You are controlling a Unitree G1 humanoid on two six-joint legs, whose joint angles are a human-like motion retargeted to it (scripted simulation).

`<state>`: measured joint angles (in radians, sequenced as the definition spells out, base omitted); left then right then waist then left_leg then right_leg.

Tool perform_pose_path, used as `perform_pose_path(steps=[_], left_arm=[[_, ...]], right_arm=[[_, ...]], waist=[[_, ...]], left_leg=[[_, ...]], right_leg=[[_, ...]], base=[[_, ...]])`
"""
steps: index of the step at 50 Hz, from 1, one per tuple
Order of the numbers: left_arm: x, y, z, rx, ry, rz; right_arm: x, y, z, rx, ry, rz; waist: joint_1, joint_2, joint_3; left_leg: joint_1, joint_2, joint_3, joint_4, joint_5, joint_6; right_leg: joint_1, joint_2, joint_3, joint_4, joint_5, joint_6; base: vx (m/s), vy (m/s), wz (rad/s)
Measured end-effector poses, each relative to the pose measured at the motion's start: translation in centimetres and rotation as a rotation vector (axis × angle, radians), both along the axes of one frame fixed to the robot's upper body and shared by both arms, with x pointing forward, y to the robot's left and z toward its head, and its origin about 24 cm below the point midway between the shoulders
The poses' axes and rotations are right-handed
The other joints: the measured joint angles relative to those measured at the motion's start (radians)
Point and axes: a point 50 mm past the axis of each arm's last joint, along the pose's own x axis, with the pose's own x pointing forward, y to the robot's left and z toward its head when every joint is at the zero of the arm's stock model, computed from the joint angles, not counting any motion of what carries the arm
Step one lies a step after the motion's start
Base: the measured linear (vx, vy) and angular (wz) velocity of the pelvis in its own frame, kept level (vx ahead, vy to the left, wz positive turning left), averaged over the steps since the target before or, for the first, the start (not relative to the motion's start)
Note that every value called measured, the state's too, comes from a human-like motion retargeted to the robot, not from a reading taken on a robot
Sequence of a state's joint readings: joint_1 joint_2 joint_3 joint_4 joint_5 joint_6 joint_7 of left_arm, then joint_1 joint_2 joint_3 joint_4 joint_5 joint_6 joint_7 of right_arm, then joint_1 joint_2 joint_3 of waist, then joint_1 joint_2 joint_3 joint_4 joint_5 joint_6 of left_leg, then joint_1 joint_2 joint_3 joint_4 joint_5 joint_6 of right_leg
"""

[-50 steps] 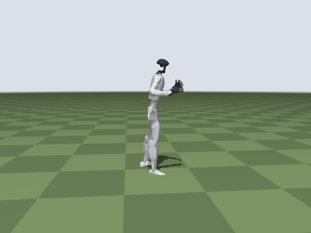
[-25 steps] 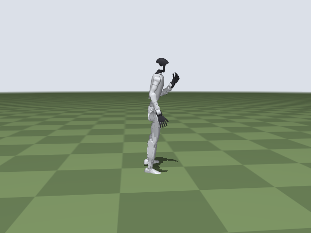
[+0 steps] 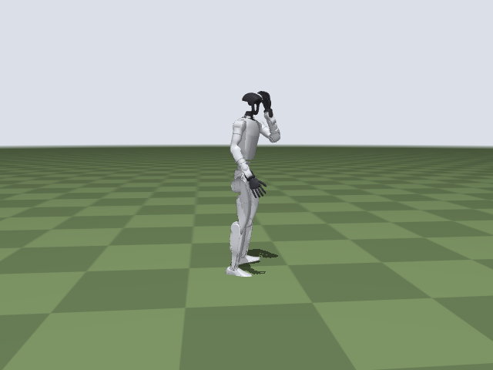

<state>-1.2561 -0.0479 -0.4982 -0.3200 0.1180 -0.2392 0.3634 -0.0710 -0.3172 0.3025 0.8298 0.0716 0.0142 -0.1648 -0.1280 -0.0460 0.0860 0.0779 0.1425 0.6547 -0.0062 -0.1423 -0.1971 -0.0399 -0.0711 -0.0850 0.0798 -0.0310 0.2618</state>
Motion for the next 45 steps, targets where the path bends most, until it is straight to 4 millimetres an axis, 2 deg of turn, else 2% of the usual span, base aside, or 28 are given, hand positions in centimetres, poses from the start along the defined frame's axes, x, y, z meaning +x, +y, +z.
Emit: perform_pose_path(steps=[4, 8, 14, 18, 21, 25, 29, 33, 35, 38, 42, 45], left_arm=[[0.2, 0.7, -0.2, -0.055, 0.013, 0.014], [0.2, 1.3, -0.2, -0.113, 0.028, 0.016], [0.0, 2.1, 0.1, -0.161, 0.021, 0.051], [0.3, 2.5, 0.3, -0.165, 0.023, 0.089], [0.8, 2.8, 0.2, -0.153, 0.038, 0.104], [1.3, 3.0, -0.1, -0.132, 0.061, 0.104], [1.2, 3.4, -0.1, -0.124, 0.044, 0.102], [1.2, 3.8, -0.2, -0.126, 0.025, 0.121], [1.3, 4.0, -0.3, -0.127, 0.017, 0.134], [1.3, 4.2, -0.5, -0.13, 0.002, 0.151], [1.2, 4.2, -0.8, -0.16, -0.025, 0.165], [1.2, 4.1, -1.0, -0.19, -0.043, 0.174]], right_arm=[[3.0, 1.5, 2.4, 0.036, -0.154, 0.051], [5.2, 2.0, 4.8, 0.098, -0.287, 0.009], [8.2, 0.8, 7.7, 0.103, -0.411, -0.094], [10.9, -0.8, 10.9, 0.069, -0.519, -0.152], [13.2, -1.9, 14.7, 0.044, -0.648, -0.201], [15.6, -2.5, 20.9, 0.031, -0.874, -0.235], [16.9, -1.4, 28.5, 0.031, -1.153, -0.187], [16.2, 0.8, 35.1, -0.016, -1.413, -0.056], [15.3, 2.0, 37.8, -0.086, -1.53, 0.03], [13.7, 3.6, 41.1, -0.296, -1.683, 0.155], [12.3, 4.6, 43.8, -0.786, -1.83, 0.246], [12.8, 4.2, 44.5, -1.222, -1.823, 0.275]], waist=[[-0.011, -0.004, -0.006], [-0.004, -0.012, -0.01], [0.046, -0.035, -0.026], [0.095, -0.054, -0.036], [0.133, -0.068, -0.042], [0.178, -0.084, -0.048], [0.208, -0.081, -0.033], [0.229, -0.064, -0.019], [0.237, -0.056, -0.013], [0.248, -0.049, -0.003], [0.266, -0.053, 0.008], [0.286, -0.066, 0.015]], left_leg=[[0.016, 0.025, 0.06, 0.013, -0.015, 0.004], [0.026, 0.032, 0.091, 0.025, -0.027, 0.011], [0.029, 0.009, 0.084, 0.03, -0.045, 0.02], [0.024, -0.018, 0.051, 0.031, -0.056, 0.024], [0.017, -0.039, 0.016, 0.035, -0.063, 0.027], [0.011, -0.068, -0.035, 0.042, -0.073, 0.031], [0.005, -0.072, -0.091, 0.047, -0.074, 0.029], [0.002, -0.06, -0.144, 0.046, -0.07, 0.025], [-0.001, -0.056, -0.17, 0.042, -0.068, 0.024], [-0.003, -0.054, -0.209, 0.035, -0.065, 0.02], [-0.003, -0.065, -0.255, 0.025, -0.062, 0.006], [-0.001, -0.083, -0.286, 0.019, -0.061, -0.007]], right_leg=[[-0.004, 0.033, 0.047, -0.016, 0.018, 0.0], [-0.001, 0.043, 0.072, -0.03, 0.029, 0.0], [0.011, 0.015, 0.073, -0.038, 0.029, 0.0], [0.02, -0.019, 0.054, -0.029, 0.016, 0.0], [0.026, -0.046, 0.031, -0.014, 0.002, 0.0], [0.031, -0.088, -0.008, 0.023, -0.012, 0.0], [0.016, -0.106, -0.052, 0.109, -0.01, -0.031], [-0.027, -0.107, -0.078, 0.229, 0.008, -0.068], [-0.056, -0.106, -0.083, 0.285, 0.014, -0.078], [-0.089, -0.1, -0.086, 0.316, 0.011, -0.077], [-0.097, -0.092, -0.099, 0.234, 0.008, -0.056], [-0.079, -0.093, -0.114, 0.116, 0.031, -0.03]], base=[[0.0, -0.03, -0.82], [0.0, 0.03, -0.44], [0.0, 0.14, 0.05], [0.01, 0.19, 0.44], [0.0, 0.19, 0.59], [0.01, 0.2, 0.67], [-0.01, 0.14, 0.71], [-0.01, 0.1, 0.66], [0.0, 0.07, 0.66], [0.01, 0.04, 0.67], [0.03, 0.01, 0.67], [0.05, -0.03, 0.62]])
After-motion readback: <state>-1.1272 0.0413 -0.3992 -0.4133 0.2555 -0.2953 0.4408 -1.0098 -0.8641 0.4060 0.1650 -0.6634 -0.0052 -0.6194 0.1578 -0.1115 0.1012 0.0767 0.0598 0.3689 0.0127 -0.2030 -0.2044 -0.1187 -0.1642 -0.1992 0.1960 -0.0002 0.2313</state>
